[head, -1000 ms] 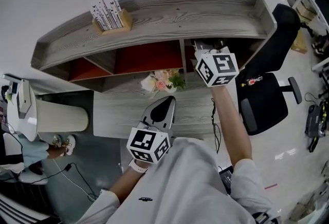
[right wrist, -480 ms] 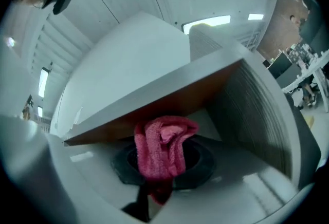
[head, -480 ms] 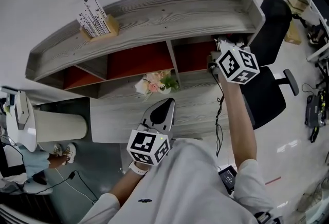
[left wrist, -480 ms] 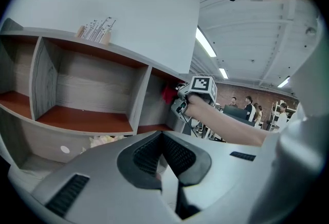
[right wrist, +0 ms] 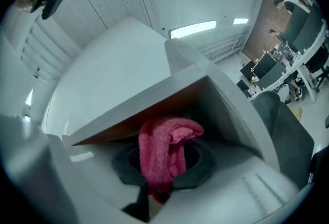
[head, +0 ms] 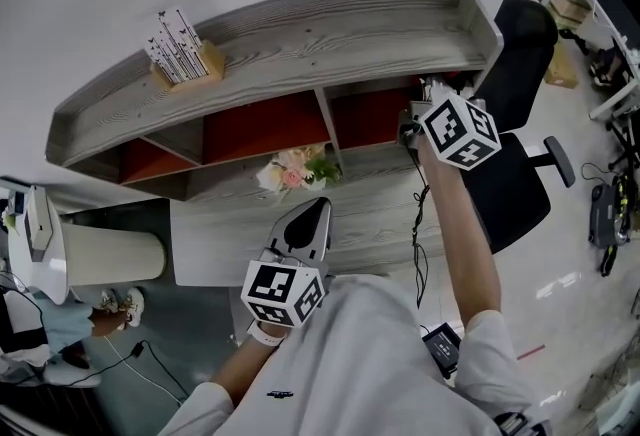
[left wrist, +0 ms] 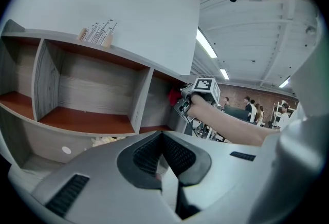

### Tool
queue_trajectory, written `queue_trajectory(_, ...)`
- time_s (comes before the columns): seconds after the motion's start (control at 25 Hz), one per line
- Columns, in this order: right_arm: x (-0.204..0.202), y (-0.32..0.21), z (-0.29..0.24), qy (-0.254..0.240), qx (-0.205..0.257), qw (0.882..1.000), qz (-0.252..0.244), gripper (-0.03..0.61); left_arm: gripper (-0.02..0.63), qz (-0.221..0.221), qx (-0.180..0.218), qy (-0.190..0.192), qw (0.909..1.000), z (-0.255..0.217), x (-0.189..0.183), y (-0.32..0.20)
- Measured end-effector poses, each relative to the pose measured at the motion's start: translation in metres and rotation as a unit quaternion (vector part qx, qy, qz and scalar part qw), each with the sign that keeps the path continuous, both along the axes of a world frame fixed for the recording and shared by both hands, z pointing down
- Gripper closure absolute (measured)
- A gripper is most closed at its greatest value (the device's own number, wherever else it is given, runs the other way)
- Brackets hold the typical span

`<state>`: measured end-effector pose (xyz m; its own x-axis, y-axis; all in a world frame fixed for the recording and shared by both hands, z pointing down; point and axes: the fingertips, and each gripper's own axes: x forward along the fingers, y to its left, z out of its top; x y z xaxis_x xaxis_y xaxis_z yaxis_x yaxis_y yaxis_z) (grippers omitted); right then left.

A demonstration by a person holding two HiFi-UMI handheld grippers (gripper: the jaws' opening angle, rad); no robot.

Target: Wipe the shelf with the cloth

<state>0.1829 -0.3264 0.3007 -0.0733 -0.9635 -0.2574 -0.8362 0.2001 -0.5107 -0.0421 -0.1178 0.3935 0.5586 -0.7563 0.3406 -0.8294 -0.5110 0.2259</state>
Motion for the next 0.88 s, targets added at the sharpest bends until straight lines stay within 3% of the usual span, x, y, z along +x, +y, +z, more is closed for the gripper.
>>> queue_trajectory(0.52, -0.089, 0.000, -0.007, 0.096, 0.037, 0.989, -0.109, 0.525, 0.607, 0.018, -0.002, 0.008, 0.9998, 0.002, 0.023, 0.005)
queue_trajectory(0.88, -0.158, 0.013, -0.010, 0.155, 0.076, 0.963, -0.206, 0.525, 0.607, 0.007, -0.006, 0.010, 0.9999, 0.005, 0.022, 0.007)
